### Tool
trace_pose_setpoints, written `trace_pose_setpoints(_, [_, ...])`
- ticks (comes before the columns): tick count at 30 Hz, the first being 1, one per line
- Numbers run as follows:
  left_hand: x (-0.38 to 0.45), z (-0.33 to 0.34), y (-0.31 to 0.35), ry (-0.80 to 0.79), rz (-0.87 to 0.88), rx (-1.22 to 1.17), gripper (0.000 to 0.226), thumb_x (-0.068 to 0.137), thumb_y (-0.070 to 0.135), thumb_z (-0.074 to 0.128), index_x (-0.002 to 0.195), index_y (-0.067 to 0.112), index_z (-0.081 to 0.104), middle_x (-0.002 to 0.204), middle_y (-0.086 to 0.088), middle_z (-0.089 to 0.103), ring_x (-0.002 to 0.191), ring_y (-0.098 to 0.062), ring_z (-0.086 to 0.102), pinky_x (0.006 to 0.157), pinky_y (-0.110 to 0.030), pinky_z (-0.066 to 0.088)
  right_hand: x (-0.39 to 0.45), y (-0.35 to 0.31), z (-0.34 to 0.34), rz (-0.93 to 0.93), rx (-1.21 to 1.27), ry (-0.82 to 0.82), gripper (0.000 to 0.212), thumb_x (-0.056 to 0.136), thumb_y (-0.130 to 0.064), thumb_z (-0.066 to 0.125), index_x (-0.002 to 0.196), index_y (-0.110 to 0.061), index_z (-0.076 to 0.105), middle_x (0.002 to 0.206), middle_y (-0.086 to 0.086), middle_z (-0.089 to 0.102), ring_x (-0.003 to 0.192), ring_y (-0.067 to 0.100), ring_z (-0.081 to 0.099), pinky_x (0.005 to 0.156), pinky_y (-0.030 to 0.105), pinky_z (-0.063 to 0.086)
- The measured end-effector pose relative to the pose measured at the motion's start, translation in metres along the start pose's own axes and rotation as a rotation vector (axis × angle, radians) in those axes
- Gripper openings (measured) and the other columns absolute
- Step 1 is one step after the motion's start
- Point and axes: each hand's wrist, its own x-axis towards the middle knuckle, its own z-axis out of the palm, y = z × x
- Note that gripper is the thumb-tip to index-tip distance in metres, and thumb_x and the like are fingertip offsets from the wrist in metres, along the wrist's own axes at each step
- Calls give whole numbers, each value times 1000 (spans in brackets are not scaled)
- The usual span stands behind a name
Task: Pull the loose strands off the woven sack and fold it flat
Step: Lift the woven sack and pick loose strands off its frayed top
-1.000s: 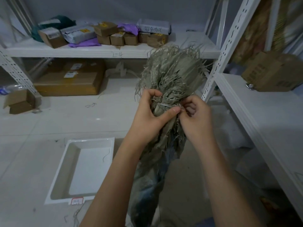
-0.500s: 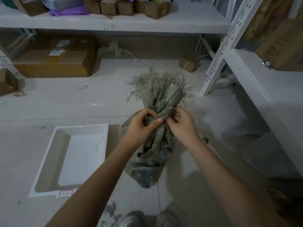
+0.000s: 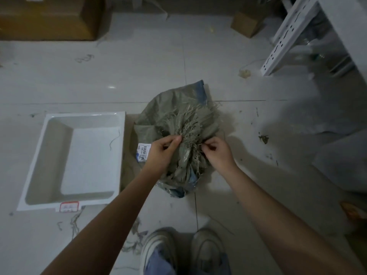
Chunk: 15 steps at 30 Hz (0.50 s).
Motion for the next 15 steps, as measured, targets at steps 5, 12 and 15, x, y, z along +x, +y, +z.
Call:
trace_pose_setpoints(5, [1,-3,13,92,74,135,23,95,22,51,104,14,70,86,7,66,82,-2,61,76,-18,46,-27,-14,-12,-426,-244,379,24,82,-16,57,104,-7,58,106,9,63,98,26,60,82,36,49])
trace_pose_setpoints(12, [-6,-6,42,25,102,-3,18,96,14,48,97,17,66,86,10,66,78,5,62,77,-13,48,-36,-57,-6,-930,-797,-22,77,80,-45,61,145,-18,31,148,0,42,144,16,25,119,34,2])
trace_pose_setpoints(15, [-7,-8,46,55,-28,-100,21,95,12,48,85,14,66,78,1,65,74,-15,59,73,-33,49,-33,-53,-2,-877,-837,-2,82,78,-41,66,147,-19,26,139,3,52,135,20,39,118,39,7])
